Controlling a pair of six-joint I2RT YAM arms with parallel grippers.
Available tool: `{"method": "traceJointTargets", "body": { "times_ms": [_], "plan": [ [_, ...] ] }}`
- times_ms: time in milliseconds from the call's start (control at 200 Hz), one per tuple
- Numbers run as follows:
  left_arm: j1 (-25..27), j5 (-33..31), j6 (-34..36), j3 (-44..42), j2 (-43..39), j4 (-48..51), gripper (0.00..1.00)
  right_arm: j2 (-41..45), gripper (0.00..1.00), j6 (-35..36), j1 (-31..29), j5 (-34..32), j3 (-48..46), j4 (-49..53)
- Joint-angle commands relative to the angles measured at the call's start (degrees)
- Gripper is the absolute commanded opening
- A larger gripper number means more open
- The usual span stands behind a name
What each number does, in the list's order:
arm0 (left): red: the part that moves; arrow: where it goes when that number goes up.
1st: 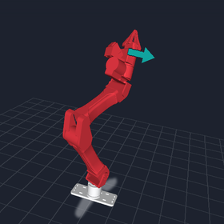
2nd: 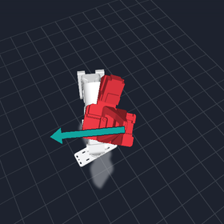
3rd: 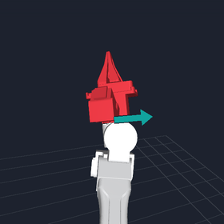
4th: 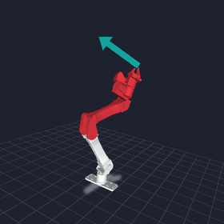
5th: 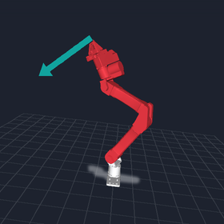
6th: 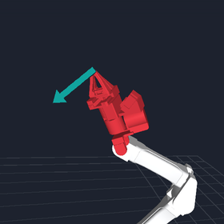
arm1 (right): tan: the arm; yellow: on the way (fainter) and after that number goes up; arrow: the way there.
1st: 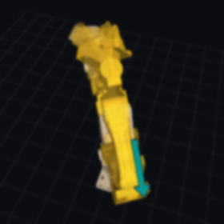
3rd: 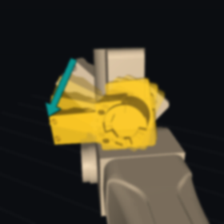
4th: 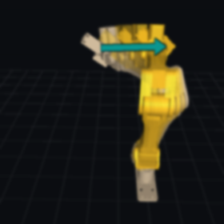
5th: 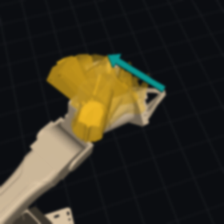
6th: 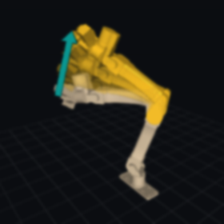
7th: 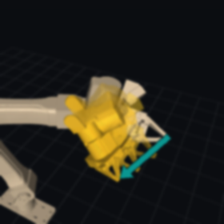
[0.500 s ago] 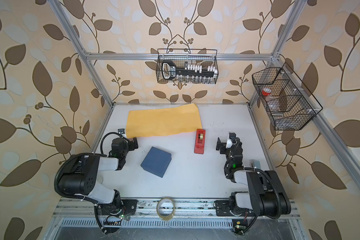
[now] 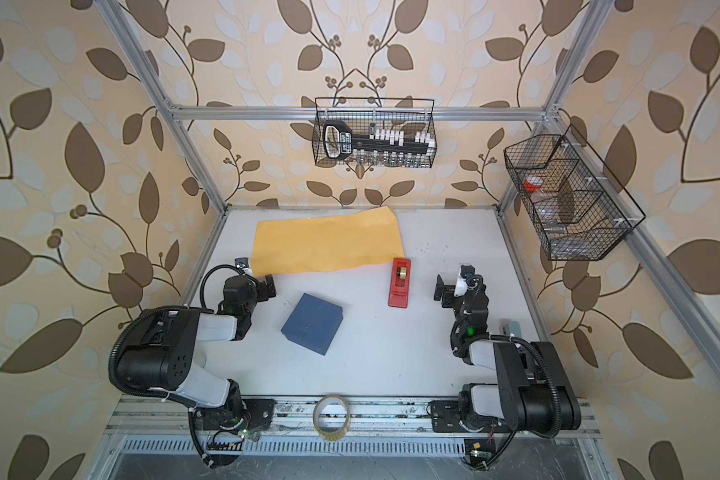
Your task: Wrap the gift box in paper
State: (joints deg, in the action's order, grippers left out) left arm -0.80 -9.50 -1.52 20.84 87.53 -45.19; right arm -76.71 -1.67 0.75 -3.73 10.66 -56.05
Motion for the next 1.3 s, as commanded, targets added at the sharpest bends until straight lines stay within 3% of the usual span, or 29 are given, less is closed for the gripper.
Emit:
{"method": "traceJointTargets", "body": {
  "times_ms": [0,400,545,610,690,825,925,1000,1070,1190,1300],
  "plan": [
    [0.0,-1.2,-0.7,0.4,-0.3,-1.6,0.99,-0.6,1.0,0.3,0.1,1.9,0.0,-1.5],
    [0.0,-1.4,-0.7,0.6,-0.8,-0.4,0.99,-0.3,1.0,0.4,-0.7,0.2,-0.2,-1.6],
    [0.0,-0.6,-0.2,1.3,-1.7,1.1,0.99,3.4,1.0,-0.4,-2.1,-7.7,0.8,2.6],
    [0.0,0.4,0.2,5.4,-4.5,10.2,0.99,9.2,1.0,-1.2,-3.1,-11.5,4.8,14.8],
    [0.0,1.4,0.8,16.2,-4.7,29.3,0.99,13.0,1.0,-4.5,-3.7,-13.8,9.6,24.7],
    [0.2,4.9,-1.3,34.2,-4.5,56.6,0.99,15.3,1.0,-25.0,-3.3,-21.7,20.5,48.4],
    [0.2,5.7,-7.0,43.2,-4.7,71.3,0.99,16.6,1.0,-27.1,-3.6,-17.1,23.4,54.0],
    [0.3,8.3,-9.8,48.1,-4.7,80.5,0.99,17.6,1.0,-27.5,-7.3,-17.8,23.9,54.9],
    [0.1,11.0,-12.0,48.3,-6.2,83.3,0.99,16.7,1.0,-27.1,-13.2,-21.1,26.2,57.4],
    [-5.1,27.5,-7.1,37.8,-13.1,72.7,0.99,10.7,1.0,-27.6,-23.1,-27.0,31.1,62.5],
    [-9.4,27.3,-9.6,35.6,-15.1,72.7,0.99,5.5,1.0,-29.1,-29.1,-28.9,35.0,66.2]
  ]
}}
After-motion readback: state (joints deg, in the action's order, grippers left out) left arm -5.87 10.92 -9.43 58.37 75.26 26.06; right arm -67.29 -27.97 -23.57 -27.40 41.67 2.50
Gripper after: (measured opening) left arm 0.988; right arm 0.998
